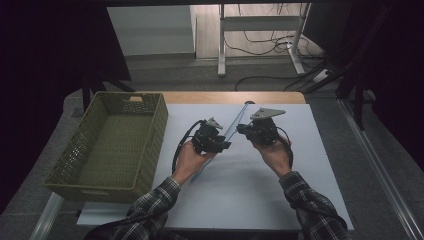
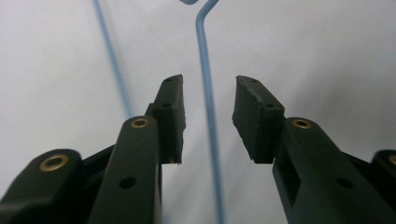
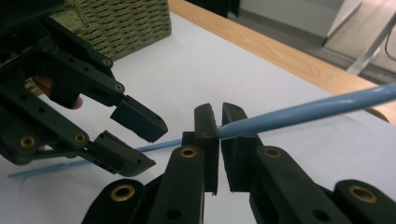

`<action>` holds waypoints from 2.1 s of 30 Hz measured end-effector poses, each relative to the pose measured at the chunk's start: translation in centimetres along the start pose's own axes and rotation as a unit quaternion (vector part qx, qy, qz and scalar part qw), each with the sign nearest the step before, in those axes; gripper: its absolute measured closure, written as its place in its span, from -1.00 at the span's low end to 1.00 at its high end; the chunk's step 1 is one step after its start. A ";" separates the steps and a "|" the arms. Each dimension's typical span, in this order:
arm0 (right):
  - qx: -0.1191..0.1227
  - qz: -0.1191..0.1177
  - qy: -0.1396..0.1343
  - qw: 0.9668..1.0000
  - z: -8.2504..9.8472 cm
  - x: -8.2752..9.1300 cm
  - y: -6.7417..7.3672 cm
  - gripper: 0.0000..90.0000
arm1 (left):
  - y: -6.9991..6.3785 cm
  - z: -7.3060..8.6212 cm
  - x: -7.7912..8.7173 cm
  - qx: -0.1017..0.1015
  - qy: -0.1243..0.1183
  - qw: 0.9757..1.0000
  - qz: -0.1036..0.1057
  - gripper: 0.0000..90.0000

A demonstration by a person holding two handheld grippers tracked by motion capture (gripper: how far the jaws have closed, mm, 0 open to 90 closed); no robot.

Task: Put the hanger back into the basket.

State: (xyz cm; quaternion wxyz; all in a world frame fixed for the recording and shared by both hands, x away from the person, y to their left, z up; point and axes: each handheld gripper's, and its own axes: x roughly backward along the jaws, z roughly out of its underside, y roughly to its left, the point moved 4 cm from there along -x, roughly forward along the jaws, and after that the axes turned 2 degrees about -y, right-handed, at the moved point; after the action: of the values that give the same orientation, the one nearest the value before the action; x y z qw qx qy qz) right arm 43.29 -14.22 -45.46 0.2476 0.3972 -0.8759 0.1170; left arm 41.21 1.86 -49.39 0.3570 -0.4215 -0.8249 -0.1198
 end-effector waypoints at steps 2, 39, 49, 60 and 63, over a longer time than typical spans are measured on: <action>-0.010 0.004 0.005 1.000 -0.4 0.3 0.3 0.89 | -0.2 0.1 0.1 -0.012 0.007 1.000 -0.002 0.49; 0.029 -0.003 -0.037 0.999 -2.3 3.7 6.5 0.89 | -1.6 1.4 7.2 0.032 -0.011 0.988 0.153 0.33; 0.019 -0.013 -0.024 0.999 -1.8 3.4 7.8 0.89 | -3.0 0.7 6.2 0.027 0.052 0.987 0.148 0.86; 0.007 -0.015 -0.050 0.999 -1.3 5.2 7.0 0.12 | -2.0 0.9 7.8 0.066 0.018 0.986 0.153 0.95; -0.005 -0.020 -0.046 0.999 -0.8 6.3 6.7 -0.13 | -1.5 0.8 8.7 0.071 0.008 0.985 0.156 0.95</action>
State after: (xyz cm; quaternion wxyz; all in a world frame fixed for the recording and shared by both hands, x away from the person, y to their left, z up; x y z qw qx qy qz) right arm 34.99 -13.50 -41.56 0.2111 0.4183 -0.8790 0.0891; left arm 36.25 6.69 -43.83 0.4067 -0.5176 -0.7527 -0.0071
